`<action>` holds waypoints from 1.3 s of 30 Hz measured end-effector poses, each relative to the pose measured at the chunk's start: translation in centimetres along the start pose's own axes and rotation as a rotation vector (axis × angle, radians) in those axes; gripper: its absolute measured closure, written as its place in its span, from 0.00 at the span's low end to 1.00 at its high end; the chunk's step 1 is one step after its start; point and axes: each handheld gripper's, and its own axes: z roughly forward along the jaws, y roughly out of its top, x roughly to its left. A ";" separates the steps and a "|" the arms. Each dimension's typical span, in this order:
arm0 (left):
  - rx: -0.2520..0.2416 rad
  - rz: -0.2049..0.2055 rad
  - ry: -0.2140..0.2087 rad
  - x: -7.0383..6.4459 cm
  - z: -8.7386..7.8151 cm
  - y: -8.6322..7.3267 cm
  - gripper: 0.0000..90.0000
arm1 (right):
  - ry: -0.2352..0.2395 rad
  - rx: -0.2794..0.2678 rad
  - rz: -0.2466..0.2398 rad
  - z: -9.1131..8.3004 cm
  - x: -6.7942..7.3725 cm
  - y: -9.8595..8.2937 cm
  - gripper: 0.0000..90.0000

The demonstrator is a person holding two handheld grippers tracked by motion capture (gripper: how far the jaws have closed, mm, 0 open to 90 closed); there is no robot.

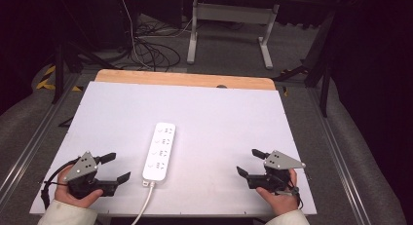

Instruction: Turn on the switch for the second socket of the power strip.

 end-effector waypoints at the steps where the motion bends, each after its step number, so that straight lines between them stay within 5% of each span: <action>1: 0.000 -0.004 -0.001 0.0 0.0 0.0 0.19 | -0.003 0.003 -0.003 0.0 0.0 0.0 0.23; 12: 0.005 0.022 0.019 -0.1 -0.4 0.3 0.20 | -0.002 -0.002 -0.011 0.0 0.1 0.0 0.24; 29: 0.013 -0.012 0.005 0.0 -0.7 1.0 0.25 | 0.002 -0.003 -0.014 0.1 0.3 0.1 0.25; 39: 0.032 -0.011 -0.014 0.2 -0.1 2.7 0.29 | 0.003 0.005 -0.016 0.2 0.3 0.1 0.25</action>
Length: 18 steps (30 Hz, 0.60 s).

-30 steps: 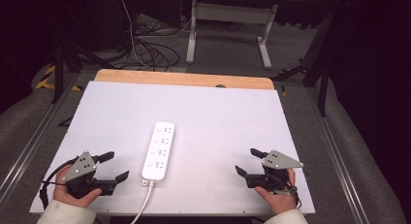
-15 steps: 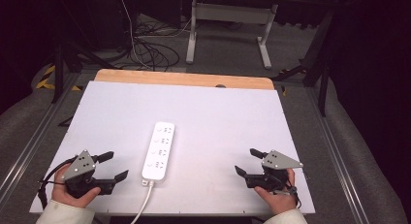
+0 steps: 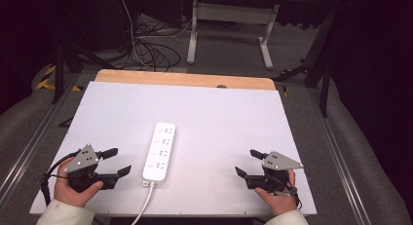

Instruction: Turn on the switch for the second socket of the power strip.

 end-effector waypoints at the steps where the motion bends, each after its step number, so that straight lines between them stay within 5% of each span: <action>1: -0.001 0.001 0.001 0.0 0.1 0.2 0.29 | 0.000 0.001 0.000 0.0 0.0 0.0 0.25; 18: 0.002 0.034 -0.015 -0.4 1.9 2.8 0.30 | 0.004 0.006 -0.003 0.2 0.1 0.0 0.25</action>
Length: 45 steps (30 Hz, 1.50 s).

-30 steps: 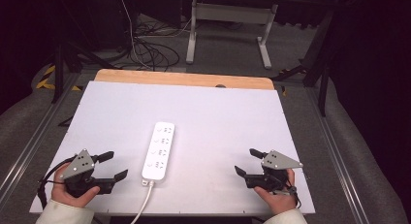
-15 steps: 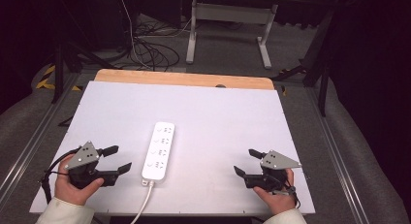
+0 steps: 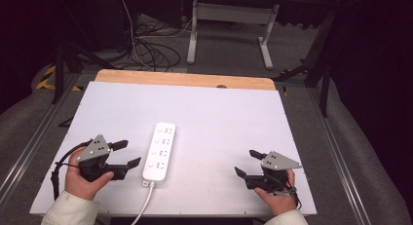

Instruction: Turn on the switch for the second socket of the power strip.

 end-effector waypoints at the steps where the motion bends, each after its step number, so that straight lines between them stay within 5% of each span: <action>1: 0.002 0.005 0.000 0.0 0.1 0.1 0.30 | 0.000 -0.001 0.000 0.0 0.0 0.0 0.25; 8: -0.003 -0.020 -0.029 0.1 1.0 0.9 0.32 | 0.003 0.004 -0.004 0.1 0.0 0.0 0.26; 37: 0.047 0.022 -0.057 0.1 4.7 2.7 0.36 | 0.007 0.006 -0.002 0.1 0.0 -0.1 0.26; 41: 0.056 0.022 -0.061 0.1 4.8 2.7 0.44 | 0.008 0.006 -0.003 0.1 -0.1 -0.1 0.26; 45: 0.073 -0.005 -0.079 0.3 5.0 2.7 0.63 | 0.007 0.005 -0.002 0.1 0.0 -0.1 0.26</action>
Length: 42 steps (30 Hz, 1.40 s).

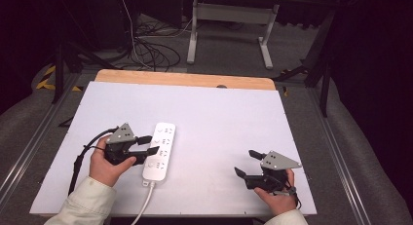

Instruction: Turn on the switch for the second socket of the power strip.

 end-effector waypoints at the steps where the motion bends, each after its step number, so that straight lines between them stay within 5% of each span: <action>1: 0.000 0.005 0.001 0.1 0.1 0.0 0.63 | 0.000 0.000 0.000 0.0 0.0 0.0 0.26; 10: 0.027 0.020 -0.039 0.2 0.5 0.0 0.99 | 0.004 0.000 0.000 0.0 0.0 0.0 0.26; 42: 0.240 -0.017 0.034 0.8 3.2 -0.2 1.00 | 0.005 0.012 -0.013 0.1 0.1 0.0 0.26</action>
